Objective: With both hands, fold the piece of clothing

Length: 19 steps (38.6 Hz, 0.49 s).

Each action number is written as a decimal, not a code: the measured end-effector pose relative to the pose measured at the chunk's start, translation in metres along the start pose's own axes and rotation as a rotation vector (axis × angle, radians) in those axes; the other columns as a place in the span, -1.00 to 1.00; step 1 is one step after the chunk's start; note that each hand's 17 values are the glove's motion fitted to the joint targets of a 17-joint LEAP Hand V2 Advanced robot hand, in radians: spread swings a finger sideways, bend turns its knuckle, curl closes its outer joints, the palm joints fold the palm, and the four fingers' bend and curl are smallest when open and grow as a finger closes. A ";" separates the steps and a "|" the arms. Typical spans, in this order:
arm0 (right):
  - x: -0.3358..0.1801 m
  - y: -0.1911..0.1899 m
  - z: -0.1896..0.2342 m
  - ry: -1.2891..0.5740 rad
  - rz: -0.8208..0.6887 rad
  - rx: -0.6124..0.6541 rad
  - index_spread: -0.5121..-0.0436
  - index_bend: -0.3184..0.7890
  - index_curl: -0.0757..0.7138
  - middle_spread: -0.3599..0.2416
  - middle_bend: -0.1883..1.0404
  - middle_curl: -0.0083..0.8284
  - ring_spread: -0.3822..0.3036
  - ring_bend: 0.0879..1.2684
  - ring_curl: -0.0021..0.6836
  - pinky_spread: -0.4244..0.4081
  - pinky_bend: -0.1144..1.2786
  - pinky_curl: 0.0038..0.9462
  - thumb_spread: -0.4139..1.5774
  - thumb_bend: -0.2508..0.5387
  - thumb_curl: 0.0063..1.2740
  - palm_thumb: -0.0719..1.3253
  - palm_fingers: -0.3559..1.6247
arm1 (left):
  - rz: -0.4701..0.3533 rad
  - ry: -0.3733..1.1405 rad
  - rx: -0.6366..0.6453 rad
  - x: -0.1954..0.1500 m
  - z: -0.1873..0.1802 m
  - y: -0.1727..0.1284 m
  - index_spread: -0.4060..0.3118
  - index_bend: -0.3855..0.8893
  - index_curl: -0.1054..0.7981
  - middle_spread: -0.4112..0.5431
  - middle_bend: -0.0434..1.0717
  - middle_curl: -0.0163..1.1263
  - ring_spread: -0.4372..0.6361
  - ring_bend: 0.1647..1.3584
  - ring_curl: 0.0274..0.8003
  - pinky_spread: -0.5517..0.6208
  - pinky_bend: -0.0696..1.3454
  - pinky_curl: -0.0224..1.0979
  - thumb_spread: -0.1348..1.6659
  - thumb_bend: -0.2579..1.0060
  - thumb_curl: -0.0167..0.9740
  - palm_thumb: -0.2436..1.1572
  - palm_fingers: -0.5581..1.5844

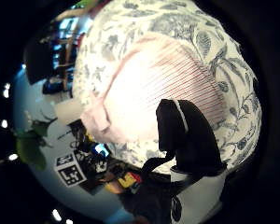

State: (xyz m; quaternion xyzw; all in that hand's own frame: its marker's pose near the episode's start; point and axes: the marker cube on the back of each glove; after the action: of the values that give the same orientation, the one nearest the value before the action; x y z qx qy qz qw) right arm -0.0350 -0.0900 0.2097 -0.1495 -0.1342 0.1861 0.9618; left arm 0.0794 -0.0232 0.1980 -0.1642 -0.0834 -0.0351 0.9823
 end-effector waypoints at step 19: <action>-0.028 -0.019 0.052 0.273 0.113 -0.002 0.10 -0.28 -0.48 0.24 -0.32 0.00 0.28 -0.23 0.17 0.33 0.31 -0.16 0.72 -0.46 -0.41 -0.11 -0.21 | 0.012 0.155 -0.137 0.001 0.055 -0.038 0.10 -0.26 -0.17 0.55 -0.62 -0.56 0.62 -0.18 -0.13 0.66 0.03 -0.27 0.58 -0.64 -0.67 -0.69 -0.55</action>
State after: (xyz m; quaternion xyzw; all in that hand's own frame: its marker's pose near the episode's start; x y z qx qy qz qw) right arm -0.0706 -0.1054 0.2584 -0.1817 0.0062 0.2179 0.9589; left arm 0.0689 -0.0408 0.2613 -0.2285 -0.0036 -0.0472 0.9724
